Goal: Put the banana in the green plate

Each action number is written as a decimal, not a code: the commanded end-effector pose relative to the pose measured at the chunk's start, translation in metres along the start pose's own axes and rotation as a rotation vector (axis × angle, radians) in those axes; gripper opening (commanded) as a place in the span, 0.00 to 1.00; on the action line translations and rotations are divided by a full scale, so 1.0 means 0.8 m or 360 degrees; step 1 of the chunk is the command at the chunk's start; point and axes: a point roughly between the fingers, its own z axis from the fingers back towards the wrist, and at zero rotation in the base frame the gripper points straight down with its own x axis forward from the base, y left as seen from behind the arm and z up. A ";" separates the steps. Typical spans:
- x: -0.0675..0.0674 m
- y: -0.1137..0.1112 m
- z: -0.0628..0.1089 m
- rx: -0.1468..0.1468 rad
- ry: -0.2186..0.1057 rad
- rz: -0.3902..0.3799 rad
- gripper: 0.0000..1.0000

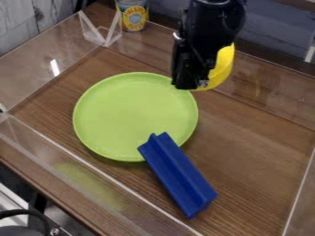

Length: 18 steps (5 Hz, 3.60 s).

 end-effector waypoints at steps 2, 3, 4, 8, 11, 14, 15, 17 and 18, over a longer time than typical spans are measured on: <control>-0.021 0.003 0.010 0.0038 -0.0049 0.0083 0.00; -0.031 0.001 0.004 0.0020 -0.0038 0.0112 0.00; -0.030 0.002 0.006 0.0017 -0.0049 0.0144 1.00; -0.035 0.037 0.000 0.0049 -0.0031 0.0360 0.00; -0.047 0.061 -0.010 0.0073 -0.0025 0.0497 0.00; -0.047 0.072 -0.013 0.0102 -0.0030 0.0655 0.00; -0.049 0.076 -0.016 0.0107 -0.0028 0.0705 0.00; -0.055 0.086 -0.023 0.0114 -0.0025 0.0809 0.00; -0.057 0.091 -0.027 0.0117 -0.0023 0.0862 0.00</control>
